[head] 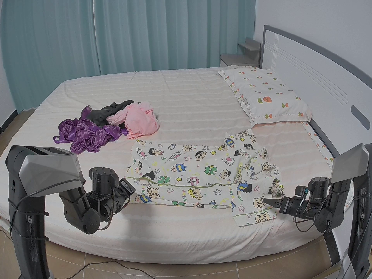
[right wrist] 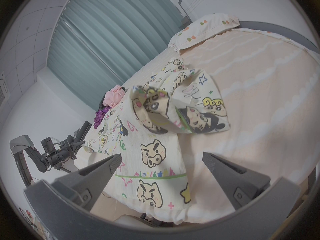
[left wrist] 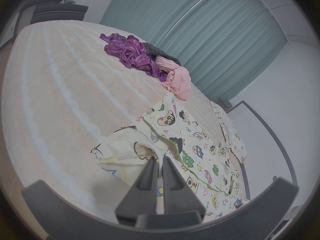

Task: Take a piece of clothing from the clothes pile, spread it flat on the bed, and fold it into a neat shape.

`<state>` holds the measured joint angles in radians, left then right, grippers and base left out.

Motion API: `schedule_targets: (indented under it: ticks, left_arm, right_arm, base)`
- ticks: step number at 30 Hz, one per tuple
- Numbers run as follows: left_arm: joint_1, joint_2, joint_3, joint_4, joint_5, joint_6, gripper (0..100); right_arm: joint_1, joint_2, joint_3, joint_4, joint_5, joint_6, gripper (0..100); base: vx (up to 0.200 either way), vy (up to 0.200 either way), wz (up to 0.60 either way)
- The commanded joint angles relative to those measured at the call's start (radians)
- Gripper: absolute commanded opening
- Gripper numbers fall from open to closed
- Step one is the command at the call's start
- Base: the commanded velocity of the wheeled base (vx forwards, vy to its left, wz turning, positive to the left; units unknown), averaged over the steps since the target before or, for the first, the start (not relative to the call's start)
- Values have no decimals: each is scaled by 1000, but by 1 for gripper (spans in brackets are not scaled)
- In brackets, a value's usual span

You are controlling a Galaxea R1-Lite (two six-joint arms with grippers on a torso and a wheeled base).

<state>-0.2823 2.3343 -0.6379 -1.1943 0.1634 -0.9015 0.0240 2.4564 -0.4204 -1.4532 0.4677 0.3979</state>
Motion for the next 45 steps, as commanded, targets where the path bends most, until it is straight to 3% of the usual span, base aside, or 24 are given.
schedule_targets:
  ticks: [1,21,22,35,45]
  left_arm:
    - [0,-1,0,-1,1,0,0]
    - [0,-1,0,-2,1,0,0]
    - [0,-3,0,-2,1,0,0]
    - [-6,-9,17,-4,4,1,0]
    - [-34,-101,142,-5,27,4,0]
  right_arm:
    - [11,23,-17,4,0,-1,100]
    - [34,33,34,4,0,-123,100]
    - [34,33,34,4,0,-123,0]
    - [19,1,149,-73,22,-125,0]
    - [-33,-157,400,-118,144,-146,0]
  base:
    - [0,0,0]
    - [0,0,0]
    - [0,0,0]
    - [0,0,0]
    - [0,0,0]
